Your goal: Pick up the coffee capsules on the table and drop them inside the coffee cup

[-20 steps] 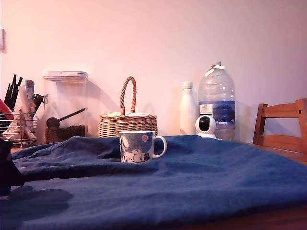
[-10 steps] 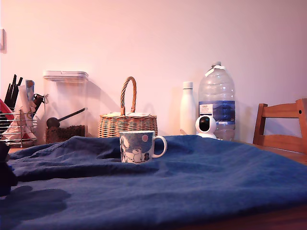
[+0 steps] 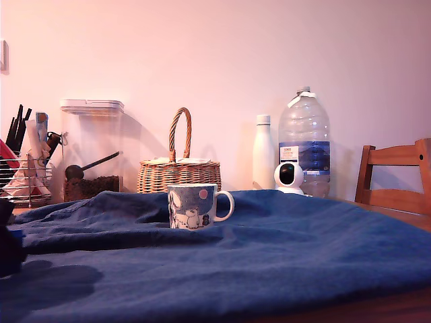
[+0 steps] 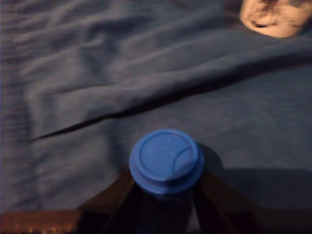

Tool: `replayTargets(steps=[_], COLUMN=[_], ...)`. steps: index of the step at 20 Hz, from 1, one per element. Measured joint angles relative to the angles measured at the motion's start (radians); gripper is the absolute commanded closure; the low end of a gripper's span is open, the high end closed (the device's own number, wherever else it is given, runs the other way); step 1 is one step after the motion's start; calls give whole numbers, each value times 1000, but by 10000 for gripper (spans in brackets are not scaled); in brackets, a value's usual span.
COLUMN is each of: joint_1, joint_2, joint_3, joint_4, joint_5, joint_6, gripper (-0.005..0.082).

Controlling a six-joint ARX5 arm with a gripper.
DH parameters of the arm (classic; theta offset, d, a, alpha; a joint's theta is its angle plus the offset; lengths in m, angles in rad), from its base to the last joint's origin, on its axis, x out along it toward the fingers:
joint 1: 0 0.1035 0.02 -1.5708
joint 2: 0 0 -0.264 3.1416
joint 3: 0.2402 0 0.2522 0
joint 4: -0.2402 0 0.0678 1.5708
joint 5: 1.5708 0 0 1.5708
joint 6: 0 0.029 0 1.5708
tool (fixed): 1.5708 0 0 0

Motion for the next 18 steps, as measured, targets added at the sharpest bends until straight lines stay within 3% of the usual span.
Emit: replayTargets(steps=[5, 7, 12, 18], joint_1=[0, 0, -13, -56], joint_2=[-40, -47, -64, -191], joint_3=[0, 0, 1, 61], joint_4=[1, 2, -1, -45], joint_5=[72, 112, 212, 243], joint_6=[6, 56, 61, 61], gripper=[592, 592, 592, 592])
